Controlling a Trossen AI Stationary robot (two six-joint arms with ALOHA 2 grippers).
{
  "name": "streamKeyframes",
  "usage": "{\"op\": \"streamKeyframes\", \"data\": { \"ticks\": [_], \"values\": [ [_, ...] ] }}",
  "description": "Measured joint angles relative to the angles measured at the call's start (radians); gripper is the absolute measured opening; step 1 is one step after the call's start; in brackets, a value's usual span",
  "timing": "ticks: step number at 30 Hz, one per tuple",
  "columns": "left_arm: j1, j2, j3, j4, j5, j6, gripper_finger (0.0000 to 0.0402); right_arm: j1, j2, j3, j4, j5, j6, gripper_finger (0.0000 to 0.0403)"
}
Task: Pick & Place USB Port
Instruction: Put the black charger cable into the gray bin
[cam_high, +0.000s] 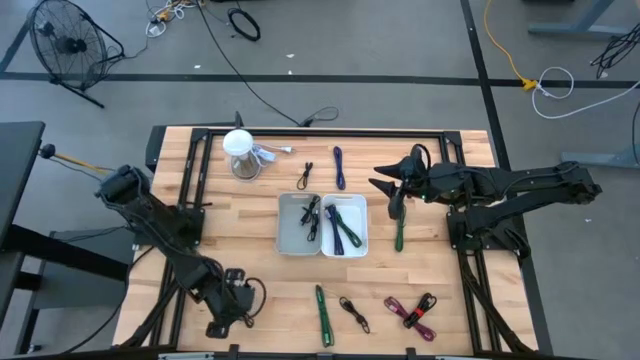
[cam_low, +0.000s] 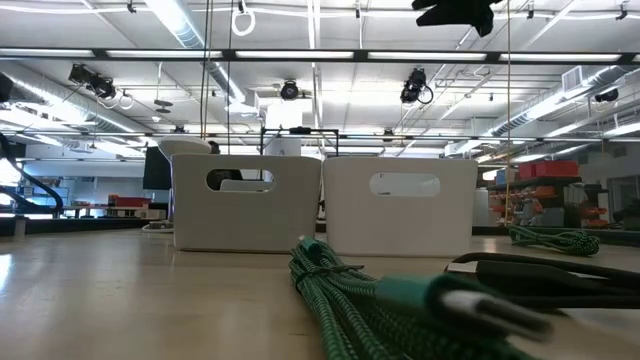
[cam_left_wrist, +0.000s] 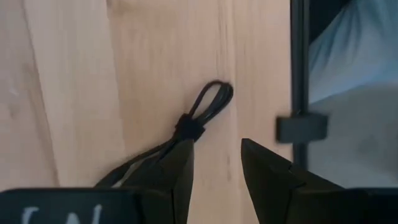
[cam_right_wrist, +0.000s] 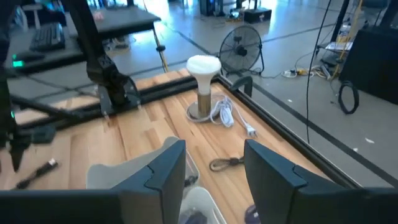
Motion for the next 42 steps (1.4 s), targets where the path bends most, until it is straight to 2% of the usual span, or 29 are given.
{"op": "streamKeyframes", "data": {
  "ticks": [8,14,31,38,42],
  "values": [
    [-0.025,0.054,0.000,-0.037,-0.043,0.310,0.0138,0.000,0.000,0.000,0.051,0.001,0.017,0.0165],
    [-0.023,0.085,0.000,-0.031,-0.078,0.387,0.0138,0.000,0.000,0.000,0.053,0.001,0.013,0.0165],
    [-0.024,0.098,0.000,0.006,-0.089,0.392,0.0137,0.000,0.000,0.000,0.053,-0.001,-0.013,0.0165],
    [-0.026,0.171,-0.002,0.034,-0.058,0.387,0.0137,0.000,0.000,0.000,0.049,-0.007,-0.014,0.0165],
    [-0.026,0.187,0.002,0.036,-0.074,0.384,0.0137,0.000,0.000,0.000,0.050,-0.009,-0.014,0.0165]
  ]
}}
